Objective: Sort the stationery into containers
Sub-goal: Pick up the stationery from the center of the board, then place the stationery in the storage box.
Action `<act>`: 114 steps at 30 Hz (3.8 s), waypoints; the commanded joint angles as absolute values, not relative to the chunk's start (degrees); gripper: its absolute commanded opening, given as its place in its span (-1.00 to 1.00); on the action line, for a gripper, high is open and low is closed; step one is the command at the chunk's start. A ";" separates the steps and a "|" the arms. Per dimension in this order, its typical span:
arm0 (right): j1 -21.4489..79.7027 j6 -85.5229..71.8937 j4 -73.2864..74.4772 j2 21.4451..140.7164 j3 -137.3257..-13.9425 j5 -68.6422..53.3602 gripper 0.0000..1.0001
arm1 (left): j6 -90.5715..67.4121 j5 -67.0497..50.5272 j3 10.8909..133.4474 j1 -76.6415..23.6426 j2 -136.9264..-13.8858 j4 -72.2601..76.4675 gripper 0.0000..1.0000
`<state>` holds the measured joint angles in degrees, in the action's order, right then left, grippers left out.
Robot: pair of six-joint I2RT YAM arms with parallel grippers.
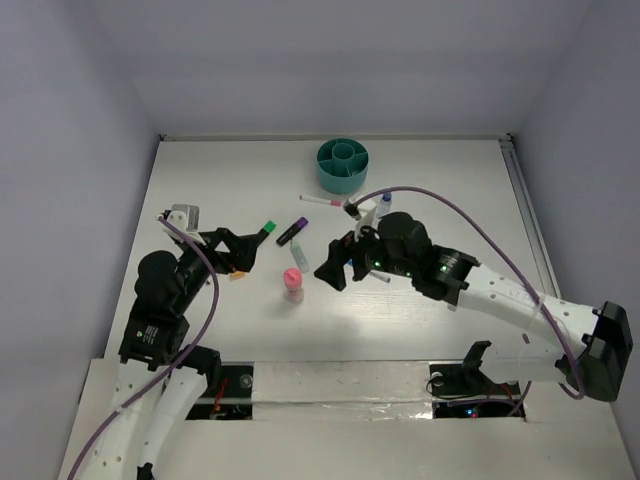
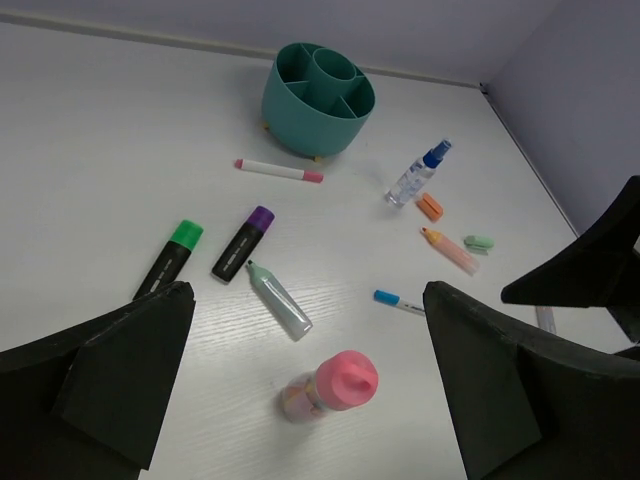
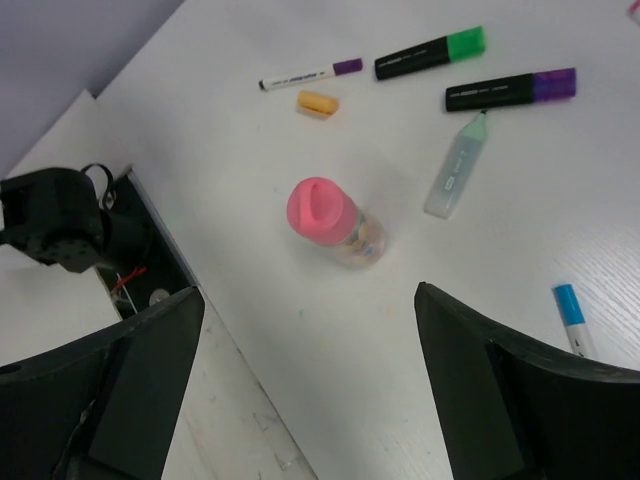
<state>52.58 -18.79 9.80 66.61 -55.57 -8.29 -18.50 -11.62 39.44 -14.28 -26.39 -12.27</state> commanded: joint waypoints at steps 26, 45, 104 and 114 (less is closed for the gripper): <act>66.36 -13.01 18.01 93.33 -74.97 13.53 0.99 | -19.07 -8.79 39.99 -14.50 -25.66 -10.99 0.98; 65.84 -14.32 18.02 100.37 -78.57 15.21 -0.19 | -19.16 -8.35 39.99 -14.50 -25.75 -10.90 0.98; 28.21 -4.04 20.65 124.10 -125.95 10.28 -0.55 | -17.75 -13.27 39.38 -14.50 -25.66 -9.40 0.98; 27.69 -3.78 20.13 126.56 -125.95 10.55 -0.18 | -17.75 -13.36 39.38 -14.50 -25.93 -9.40 0.98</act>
<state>27.90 -4.69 22.65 126.93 -123.20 10.94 -18.31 -12.47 39.42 -14.28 -25.58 -12.25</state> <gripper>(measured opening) 0.518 0.990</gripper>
